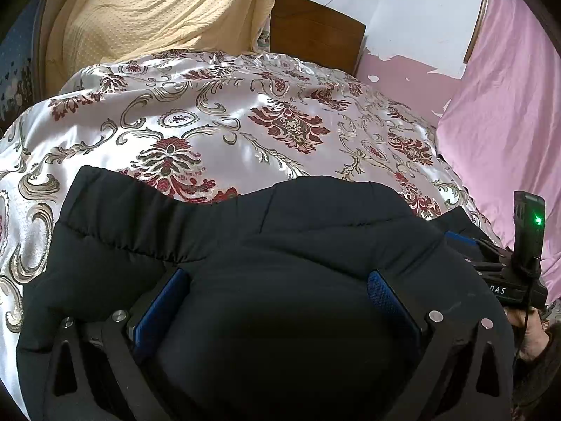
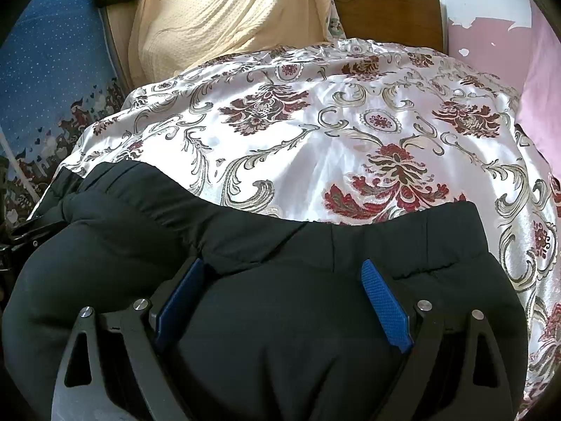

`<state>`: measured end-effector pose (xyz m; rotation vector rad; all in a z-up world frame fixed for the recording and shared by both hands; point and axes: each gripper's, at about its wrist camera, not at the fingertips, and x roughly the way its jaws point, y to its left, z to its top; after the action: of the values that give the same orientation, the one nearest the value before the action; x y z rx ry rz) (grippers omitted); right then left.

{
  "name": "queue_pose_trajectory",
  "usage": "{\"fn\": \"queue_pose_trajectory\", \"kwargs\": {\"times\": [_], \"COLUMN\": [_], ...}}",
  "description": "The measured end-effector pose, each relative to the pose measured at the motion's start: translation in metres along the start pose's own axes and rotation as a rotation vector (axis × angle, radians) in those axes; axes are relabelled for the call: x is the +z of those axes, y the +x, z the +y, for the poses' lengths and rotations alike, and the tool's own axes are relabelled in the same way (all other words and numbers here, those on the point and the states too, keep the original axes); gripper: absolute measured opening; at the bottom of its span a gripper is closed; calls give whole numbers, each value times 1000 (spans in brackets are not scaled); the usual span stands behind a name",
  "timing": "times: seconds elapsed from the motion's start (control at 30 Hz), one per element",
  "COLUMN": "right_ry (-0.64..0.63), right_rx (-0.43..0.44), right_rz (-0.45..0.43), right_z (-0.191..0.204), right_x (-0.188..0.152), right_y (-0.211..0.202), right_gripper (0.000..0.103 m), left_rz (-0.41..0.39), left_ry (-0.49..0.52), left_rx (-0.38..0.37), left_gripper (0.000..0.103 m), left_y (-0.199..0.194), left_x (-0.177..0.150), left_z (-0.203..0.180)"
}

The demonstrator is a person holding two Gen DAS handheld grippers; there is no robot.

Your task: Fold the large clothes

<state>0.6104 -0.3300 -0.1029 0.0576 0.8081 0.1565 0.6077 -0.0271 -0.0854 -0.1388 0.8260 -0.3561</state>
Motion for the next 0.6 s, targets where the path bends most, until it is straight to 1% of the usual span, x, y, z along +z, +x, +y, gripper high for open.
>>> {"fn": "queue_pose_trajectory", "kwargs": {"times": [0.37, 0.6], "right_ry": [6, 20], "right_rx": [10, 34], "right_rz": [3, 16], "right_z": [0, 0], "right_x": [-2, -4], "right_y": [2, 6], "right_gripper": [88, 90], "left_rz": [-2, -18], "left_ry": [-1, -13], "left_rx": [-1, -21], "left_gripper": [103, 103], "left_y": [0, 2], "left_x": [-1, -1], "left_z": [1, 0]}}
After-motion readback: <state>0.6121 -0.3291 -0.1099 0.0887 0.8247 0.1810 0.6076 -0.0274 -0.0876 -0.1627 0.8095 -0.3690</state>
